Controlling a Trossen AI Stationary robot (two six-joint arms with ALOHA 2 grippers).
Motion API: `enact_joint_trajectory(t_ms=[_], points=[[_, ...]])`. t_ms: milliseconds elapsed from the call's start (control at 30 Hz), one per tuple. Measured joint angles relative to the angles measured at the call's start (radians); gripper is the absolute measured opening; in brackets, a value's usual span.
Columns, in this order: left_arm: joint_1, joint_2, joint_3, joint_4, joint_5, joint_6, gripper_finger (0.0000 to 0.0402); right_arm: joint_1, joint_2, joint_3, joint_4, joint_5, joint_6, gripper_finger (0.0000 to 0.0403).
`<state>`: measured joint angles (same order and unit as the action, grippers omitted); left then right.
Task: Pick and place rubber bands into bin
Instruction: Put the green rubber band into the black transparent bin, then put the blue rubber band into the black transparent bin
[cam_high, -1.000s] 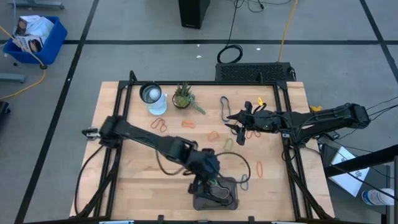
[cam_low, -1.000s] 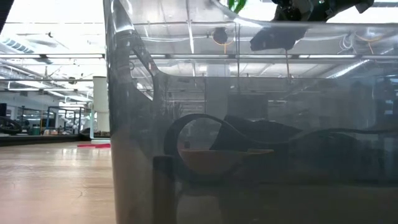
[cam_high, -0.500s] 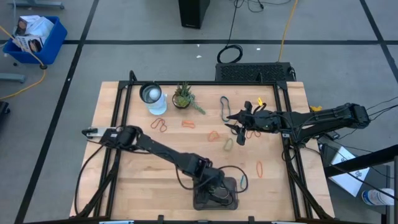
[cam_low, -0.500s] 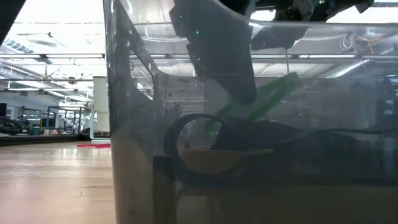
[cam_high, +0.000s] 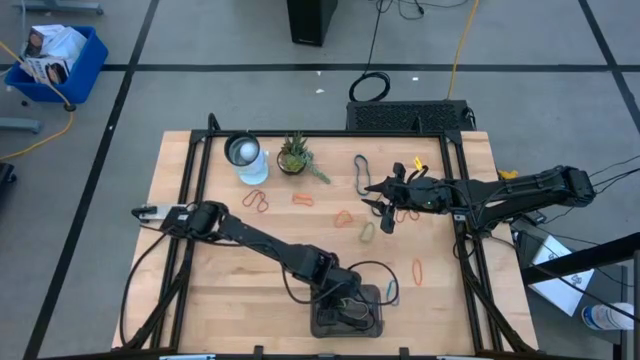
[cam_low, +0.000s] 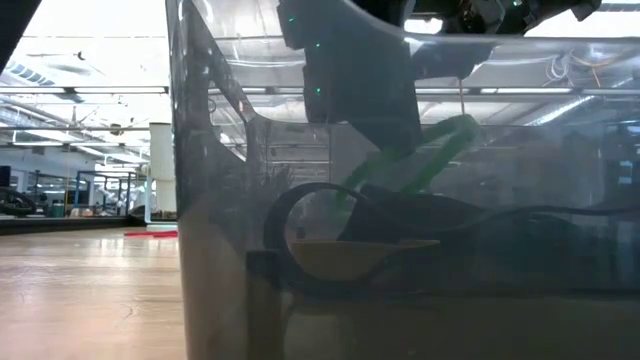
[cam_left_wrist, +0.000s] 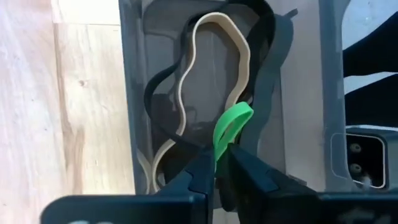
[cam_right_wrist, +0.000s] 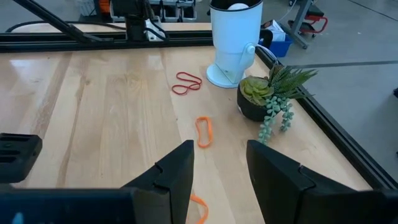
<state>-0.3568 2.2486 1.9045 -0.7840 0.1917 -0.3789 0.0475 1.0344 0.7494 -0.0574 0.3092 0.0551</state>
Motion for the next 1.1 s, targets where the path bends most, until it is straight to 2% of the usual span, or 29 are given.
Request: enact_joint_trajectory(t_ms=[167,333,467,767,1100], points=[[0.003,0.0,0.0,-0.001,0.034,-0.069,0.0099,0.0,0.0,0.0,0.0,0.0,0.005,0.0141],[0.008,-0.001,0.0,-0.003,0.042,-0.048,0.0166,0.0,0.0,0.0,0.0,0.0,0.01,0.0141],[0.013,-0.041,0.0,-0.032,0.05,-0.031,0.0197,0.0,0.0,0.0,0.0,0.0,0.01,0.0141],[0.028,-0.188,0.0,-0.052,0.036,-0.006,0.0214,0.0,0.0,0.0,0.0,0.0,0.008,0.0141],[0.028,-0.183,0.0,-0.051,0.05,0.003,0.0214,0.0,0.0,0.0,0.0,0.0,-0.007,0.0141]])
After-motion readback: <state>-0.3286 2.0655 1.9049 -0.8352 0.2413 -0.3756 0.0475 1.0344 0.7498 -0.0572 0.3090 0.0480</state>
